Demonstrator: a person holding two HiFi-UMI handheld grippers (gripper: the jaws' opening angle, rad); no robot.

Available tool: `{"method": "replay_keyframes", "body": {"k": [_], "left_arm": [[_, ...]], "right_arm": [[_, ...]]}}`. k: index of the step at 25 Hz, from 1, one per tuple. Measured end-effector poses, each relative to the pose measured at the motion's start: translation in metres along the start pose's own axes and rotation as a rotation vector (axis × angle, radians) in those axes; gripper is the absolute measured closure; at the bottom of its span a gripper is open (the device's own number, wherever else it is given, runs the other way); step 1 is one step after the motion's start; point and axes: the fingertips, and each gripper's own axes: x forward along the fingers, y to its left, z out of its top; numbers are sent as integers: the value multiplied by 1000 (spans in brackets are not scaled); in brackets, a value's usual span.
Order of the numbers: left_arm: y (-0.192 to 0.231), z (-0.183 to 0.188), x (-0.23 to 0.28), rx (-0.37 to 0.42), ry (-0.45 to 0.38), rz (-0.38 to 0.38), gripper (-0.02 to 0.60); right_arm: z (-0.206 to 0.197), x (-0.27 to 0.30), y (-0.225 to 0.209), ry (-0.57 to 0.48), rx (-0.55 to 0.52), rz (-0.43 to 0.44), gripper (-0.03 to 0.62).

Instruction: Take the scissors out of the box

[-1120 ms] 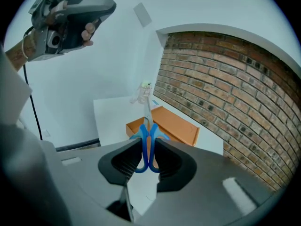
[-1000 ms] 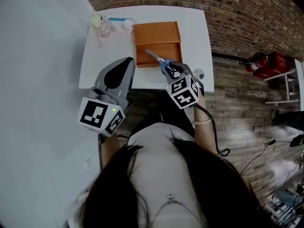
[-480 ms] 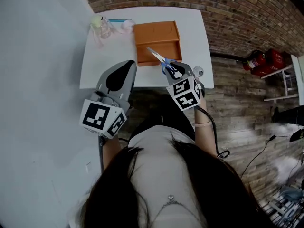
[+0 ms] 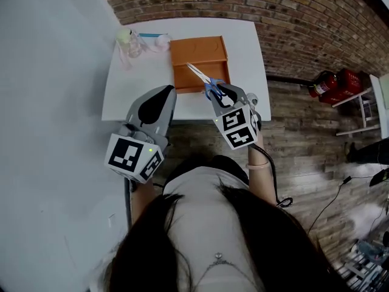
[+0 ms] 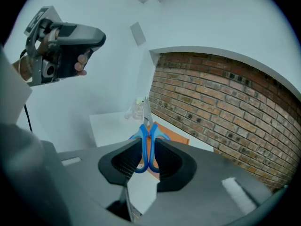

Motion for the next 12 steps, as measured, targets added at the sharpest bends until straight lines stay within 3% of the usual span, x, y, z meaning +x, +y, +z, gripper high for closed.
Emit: {"method": "replay_keyframes", "body": {"k": [12], "left_arm": [[-39, 5, 3, -9, -3, 21, 581]], "right_arm": [[9, -43, -3, -73, -15, 28, 497]]}}
